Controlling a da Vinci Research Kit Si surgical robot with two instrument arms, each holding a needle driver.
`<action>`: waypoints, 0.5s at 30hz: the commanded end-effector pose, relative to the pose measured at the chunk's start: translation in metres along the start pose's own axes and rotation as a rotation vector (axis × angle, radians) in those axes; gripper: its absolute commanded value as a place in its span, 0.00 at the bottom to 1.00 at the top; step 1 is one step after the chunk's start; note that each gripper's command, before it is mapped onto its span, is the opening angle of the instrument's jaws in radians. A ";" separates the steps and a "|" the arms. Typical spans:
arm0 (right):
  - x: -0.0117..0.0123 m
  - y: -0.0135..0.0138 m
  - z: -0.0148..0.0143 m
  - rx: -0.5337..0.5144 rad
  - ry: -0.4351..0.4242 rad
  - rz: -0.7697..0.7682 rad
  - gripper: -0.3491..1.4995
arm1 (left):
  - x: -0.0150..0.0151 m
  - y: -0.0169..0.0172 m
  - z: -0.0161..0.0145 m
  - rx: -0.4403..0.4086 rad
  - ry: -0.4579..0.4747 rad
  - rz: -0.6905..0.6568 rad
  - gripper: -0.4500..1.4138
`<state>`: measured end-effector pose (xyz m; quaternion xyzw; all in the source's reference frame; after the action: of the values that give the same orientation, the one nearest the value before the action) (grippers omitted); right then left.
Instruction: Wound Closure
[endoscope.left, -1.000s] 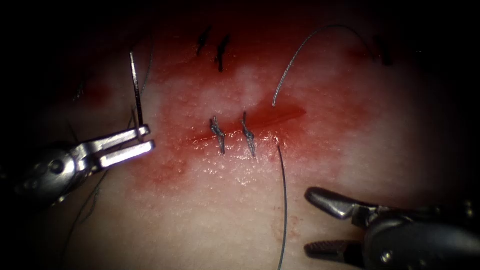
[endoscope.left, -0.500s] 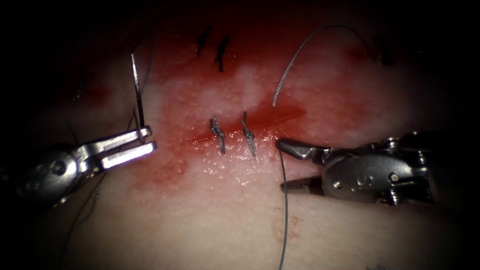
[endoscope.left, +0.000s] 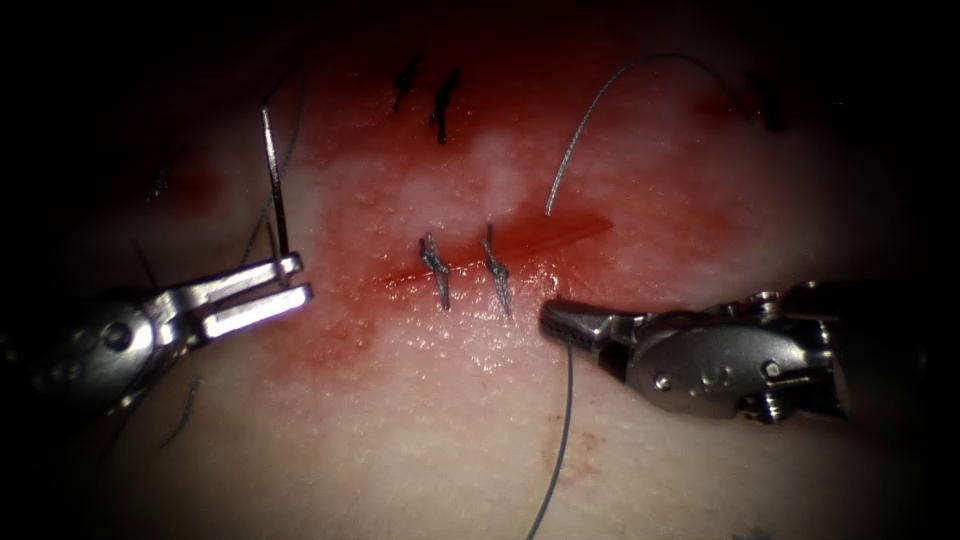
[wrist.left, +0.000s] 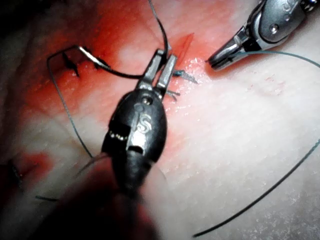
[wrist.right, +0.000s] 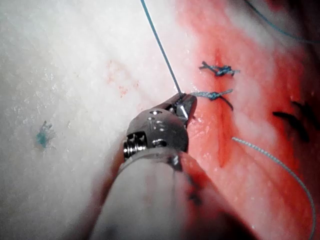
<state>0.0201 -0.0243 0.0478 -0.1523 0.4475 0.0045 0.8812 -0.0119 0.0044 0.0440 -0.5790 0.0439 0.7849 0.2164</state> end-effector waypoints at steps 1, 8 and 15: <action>0.0007 -0.0009 0.0002 0.011 -0.004 0.002 0.00 | -0.0004 0.0000 0.0007 -0.001 0.001 0.000 0.00; 0.0038 -0.0032 -0.0023 0.073 0.002 -0.005 0.00 | -0.0004 0.0000 0.0007 0.000 0.001 -0.006 0.00; 0.0067 -0.0054 -0.0046 0.091 0.005 -0.031 0.00 | -0.0004 0.0001 0.0008 -0.003 0.000 -0.006 0.00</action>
<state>0.0205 -0.0310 0.0408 -0.1189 0.4459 -0.0293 0.8867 -0.0120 0.0044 0.0439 -0.5790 0.0417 0.7844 0.2186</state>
